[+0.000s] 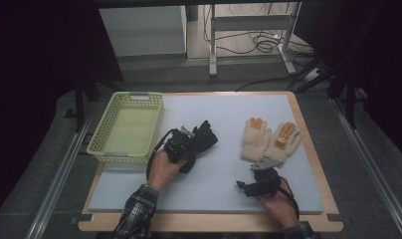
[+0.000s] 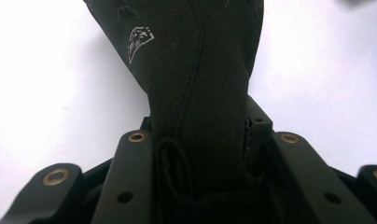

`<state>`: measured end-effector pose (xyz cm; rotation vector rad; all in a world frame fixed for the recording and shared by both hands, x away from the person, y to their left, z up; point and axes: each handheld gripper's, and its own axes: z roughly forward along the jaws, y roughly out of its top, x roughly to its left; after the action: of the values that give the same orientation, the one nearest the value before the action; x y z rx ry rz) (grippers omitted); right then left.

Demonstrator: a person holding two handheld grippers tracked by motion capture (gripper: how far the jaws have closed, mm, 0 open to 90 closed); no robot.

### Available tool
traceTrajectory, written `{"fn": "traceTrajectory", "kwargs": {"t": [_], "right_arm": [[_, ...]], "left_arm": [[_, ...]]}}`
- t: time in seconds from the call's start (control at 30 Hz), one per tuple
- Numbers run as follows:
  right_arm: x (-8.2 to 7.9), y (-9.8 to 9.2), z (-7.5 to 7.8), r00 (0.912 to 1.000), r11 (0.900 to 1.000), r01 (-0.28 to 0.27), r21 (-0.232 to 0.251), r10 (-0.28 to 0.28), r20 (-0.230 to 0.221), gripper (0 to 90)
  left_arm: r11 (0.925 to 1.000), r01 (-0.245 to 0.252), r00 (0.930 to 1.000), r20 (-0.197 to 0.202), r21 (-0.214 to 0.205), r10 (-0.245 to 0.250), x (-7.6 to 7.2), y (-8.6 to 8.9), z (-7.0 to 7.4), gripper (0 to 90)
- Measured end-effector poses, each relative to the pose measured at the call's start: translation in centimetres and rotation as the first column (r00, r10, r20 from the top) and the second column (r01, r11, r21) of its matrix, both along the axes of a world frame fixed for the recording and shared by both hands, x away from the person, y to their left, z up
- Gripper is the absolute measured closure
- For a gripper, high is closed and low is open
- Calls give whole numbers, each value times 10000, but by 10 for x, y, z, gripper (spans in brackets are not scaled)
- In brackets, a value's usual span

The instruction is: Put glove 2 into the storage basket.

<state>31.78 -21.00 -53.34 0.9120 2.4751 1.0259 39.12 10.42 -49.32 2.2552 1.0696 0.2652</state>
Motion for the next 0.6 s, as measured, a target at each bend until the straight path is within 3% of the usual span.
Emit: {"fn": "traceTrajectory", "kwargs": {"t": [0.3, 0.6], "right_arm": [[0, 0, 0, 10000, 10000, -7, -6, 7, 9, 163], [0, 0, 0, 10000, 10000, -19, -12, 19, 26, 163]], "left_arm": [[9972, -749, 9957, 554, 74, 743, 10, 24, 40, 636], [9859, -1666, 9835, 752, 177, 1648, 21, 57, 62, 630]]}}
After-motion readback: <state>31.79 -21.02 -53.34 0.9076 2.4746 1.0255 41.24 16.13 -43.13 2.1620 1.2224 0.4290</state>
